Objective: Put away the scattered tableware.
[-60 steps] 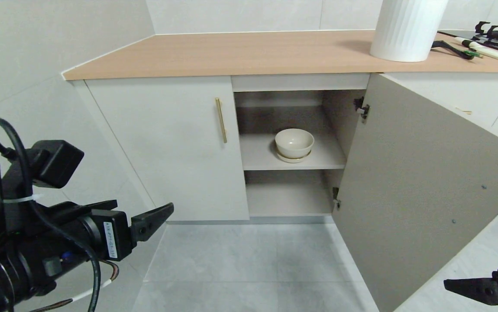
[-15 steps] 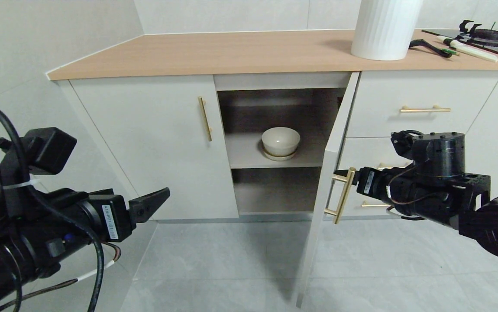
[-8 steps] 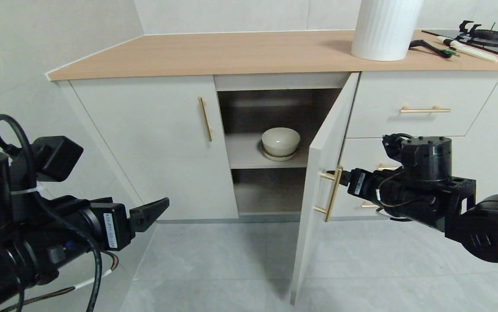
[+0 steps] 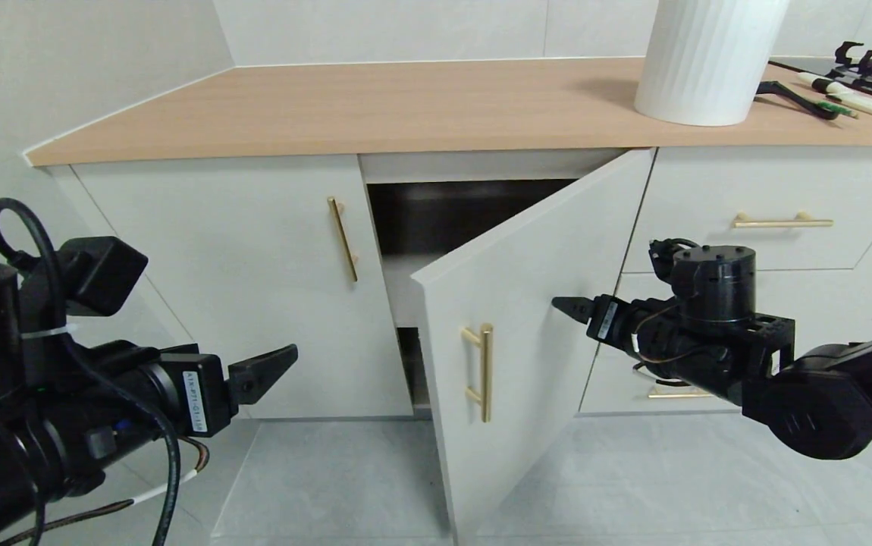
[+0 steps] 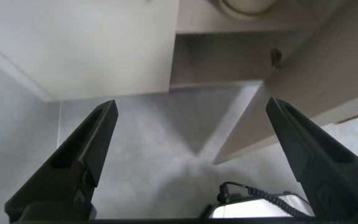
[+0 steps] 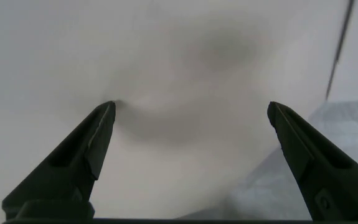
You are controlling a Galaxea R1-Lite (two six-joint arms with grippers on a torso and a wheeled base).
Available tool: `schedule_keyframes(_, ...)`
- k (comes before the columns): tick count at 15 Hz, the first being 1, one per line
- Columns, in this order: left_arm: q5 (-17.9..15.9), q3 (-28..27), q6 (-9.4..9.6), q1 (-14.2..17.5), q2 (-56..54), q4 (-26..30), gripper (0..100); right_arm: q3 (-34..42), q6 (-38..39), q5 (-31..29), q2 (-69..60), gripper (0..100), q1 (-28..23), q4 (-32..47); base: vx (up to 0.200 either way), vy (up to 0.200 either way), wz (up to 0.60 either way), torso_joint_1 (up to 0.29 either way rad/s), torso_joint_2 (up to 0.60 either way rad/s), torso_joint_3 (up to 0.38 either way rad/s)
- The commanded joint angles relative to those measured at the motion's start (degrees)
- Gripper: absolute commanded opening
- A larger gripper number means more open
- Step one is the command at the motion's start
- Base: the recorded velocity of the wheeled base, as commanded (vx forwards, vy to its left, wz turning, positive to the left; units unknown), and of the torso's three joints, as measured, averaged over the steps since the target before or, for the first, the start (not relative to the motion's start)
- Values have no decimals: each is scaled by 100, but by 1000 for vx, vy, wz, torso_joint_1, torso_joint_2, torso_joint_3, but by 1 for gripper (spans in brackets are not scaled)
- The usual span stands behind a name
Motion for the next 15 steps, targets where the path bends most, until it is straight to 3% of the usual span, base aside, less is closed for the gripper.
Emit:
schedule_keyframes(1, 18, -35, -10, 0, 59, -10, 100, -55, 40, -4, 62, 100, 6, -12, 200, 0, 0, -2, 7, -2)
schedule_keyframes(6, 27, -79, -19, 0, -3, -19, 100, -547, 849, -83, 317, 100, 6, -3, 0, 0, 0, 0, 0, 0)
schedule_keyframes(15, 27, -70, -19, 0, -3, -19, 100, -1672, 1569, -935, 1160, 100, -144, 50, 0, 0, 0, 0, 0, 0)
